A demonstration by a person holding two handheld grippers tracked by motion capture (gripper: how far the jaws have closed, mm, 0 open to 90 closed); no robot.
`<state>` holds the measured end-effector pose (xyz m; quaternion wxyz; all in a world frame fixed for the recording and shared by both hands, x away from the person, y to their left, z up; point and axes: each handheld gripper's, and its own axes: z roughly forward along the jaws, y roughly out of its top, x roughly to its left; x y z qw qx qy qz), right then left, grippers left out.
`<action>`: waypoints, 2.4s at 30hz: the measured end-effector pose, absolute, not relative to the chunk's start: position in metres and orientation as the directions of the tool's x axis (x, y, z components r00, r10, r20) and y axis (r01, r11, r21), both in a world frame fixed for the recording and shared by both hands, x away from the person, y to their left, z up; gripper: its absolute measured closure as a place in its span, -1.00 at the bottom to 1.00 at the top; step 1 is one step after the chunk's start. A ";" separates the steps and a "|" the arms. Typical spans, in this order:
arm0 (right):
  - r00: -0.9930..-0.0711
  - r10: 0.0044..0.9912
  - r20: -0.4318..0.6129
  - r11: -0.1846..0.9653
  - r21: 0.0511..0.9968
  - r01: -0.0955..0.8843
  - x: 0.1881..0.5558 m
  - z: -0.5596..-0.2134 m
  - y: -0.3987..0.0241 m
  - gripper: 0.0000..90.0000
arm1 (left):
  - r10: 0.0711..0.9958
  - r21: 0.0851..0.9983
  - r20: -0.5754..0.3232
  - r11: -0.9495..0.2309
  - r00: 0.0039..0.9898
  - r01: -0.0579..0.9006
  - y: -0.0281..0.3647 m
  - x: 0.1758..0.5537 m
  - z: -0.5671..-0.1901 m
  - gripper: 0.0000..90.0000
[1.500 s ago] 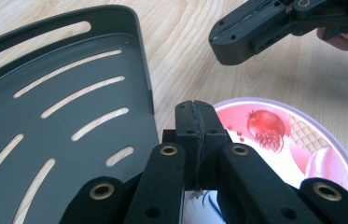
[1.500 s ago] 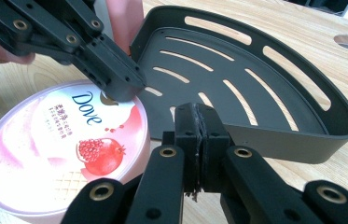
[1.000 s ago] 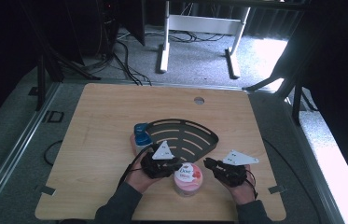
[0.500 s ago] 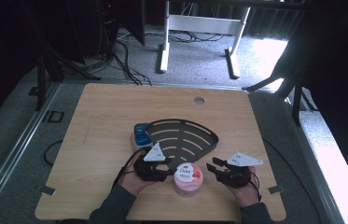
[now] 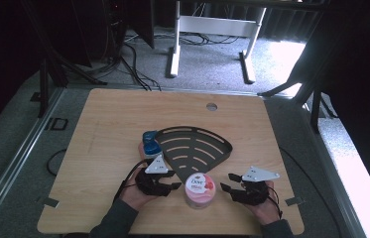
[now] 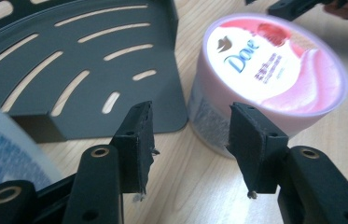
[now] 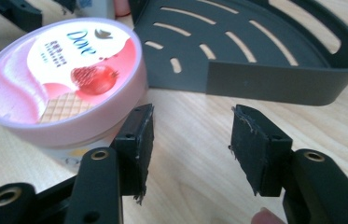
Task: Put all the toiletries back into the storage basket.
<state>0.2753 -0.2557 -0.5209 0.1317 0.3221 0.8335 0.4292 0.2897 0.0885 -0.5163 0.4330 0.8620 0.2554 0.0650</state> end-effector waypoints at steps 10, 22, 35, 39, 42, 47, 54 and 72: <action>-0.797 0.599 0.073 0.462 0.782 0.419 0.271 -0.531 -0.255 0.02 | 0.467 0.775 -0.094 -0.520 0.879 0.359 0.086 0.290 -0.526 0.03; -0.841 0.538 0.060 0.508 0.773 0.380 0.268 -0.536 -0.246 0.02 | 0.400 0.767 -0.075 -0.562 0.913 0.309 0.077 0.285 -0.531 -0.04; -0.883 0.464 0.071 0.527 0.779 0.340 0.265 -0.536 -0.245 0.01 | 0.344 0.763 -0.090 -0.579 0.935 0.287 0.072 0.282 -0.534 -0.06; -0.892 0.447 0.073 0.530 0.782 0.329 0.264 -0.536 -0.244 0.00 | 0.331 0.765 -0.084 -0.583 0.940 0.273 0.069 0.280 -0.535 -0.10; -0.902 0.424 0.075 0.537 0.782 0.317 0.263 -0.536 -0.242 -0.02 | 0.317 0.767 -0.086 -0.584 0.945 0.265 0.067 0.280 -0.535 -0.12; -0.912 0.403 0.077 0.545 0.781 0.306 0.262 -0.536 -0.238 -0.06 | 0.295 0.768 -0.085 -0.589 0.952 0.251 0.062 0.277 -0.537 -0.15; -0.920 0.385 0.071 0.550 0.783 0.291 0.262 -0.537 -0.233 -0.16 | 0.297 0.756 -0.068 -0.607 0.953 0.243 0.057 0.276 -0.539 -0.25; -0.917 0.398 0.020 0.567 0.780 0.263 0.259 -0.534 -0.229 -0.25 | 0.321 0.783 -0.001 -0.589 0.947 0.200 0.050 0.270 -0.537 -0.41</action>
